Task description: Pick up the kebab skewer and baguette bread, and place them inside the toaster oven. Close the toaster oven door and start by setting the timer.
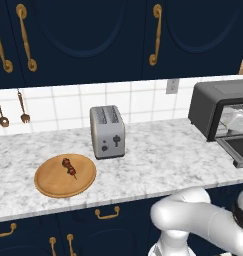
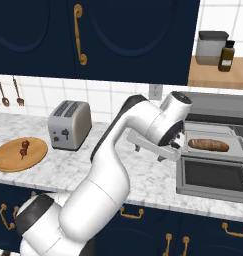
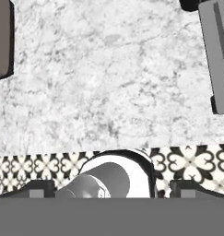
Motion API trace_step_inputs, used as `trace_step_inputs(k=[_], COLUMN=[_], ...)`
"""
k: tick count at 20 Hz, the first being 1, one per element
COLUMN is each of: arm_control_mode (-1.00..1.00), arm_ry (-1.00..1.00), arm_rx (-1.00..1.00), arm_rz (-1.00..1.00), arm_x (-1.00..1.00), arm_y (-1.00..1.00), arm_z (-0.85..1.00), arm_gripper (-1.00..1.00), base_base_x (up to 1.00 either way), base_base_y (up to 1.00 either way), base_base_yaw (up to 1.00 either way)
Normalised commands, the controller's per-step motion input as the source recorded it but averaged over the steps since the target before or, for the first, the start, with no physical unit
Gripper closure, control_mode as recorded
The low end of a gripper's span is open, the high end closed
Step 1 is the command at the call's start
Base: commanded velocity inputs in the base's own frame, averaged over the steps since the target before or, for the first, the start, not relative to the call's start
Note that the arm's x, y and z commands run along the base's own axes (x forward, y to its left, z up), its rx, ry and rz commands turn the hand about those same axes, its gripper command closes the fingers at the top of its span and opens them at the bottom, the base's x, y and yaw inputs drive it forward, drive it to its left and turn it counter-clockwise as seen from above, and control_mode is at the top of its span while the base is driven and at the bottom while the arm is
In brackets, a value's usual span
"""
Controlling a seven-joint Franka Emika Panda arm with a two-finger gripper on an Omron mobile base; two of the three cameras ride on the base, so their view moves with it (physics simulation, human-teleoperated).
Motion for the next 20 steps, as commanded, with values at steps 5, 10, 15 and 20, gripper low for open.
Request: trace_step_inputs(k=[5,10,15,20], arm_control_mode=[-1.00,-1.00,-1.00,-1.00], arm_ry=[0.00,0.00,0.01,0.00], arm_rx=[-0.21,-0.15,-0.10,-0.06], arm_rz=[0.23,0.14,0.02,-0.06], arm_x=[-0.19,-0.03,0.00,0.00], arm_y=[1.00,1.00,1.00,1.00], arm_z=[0.16,0.05,0.09,0.11], arm_gripper=[-1.00,-1.00,-1.00,-1.00], base_base_x=[0.00,0.00,0.00,0.00], base_base_y=[0.00,0.00,0.00,0.00], base_base_yaw=[0.00,0.00,0.00,0.00])
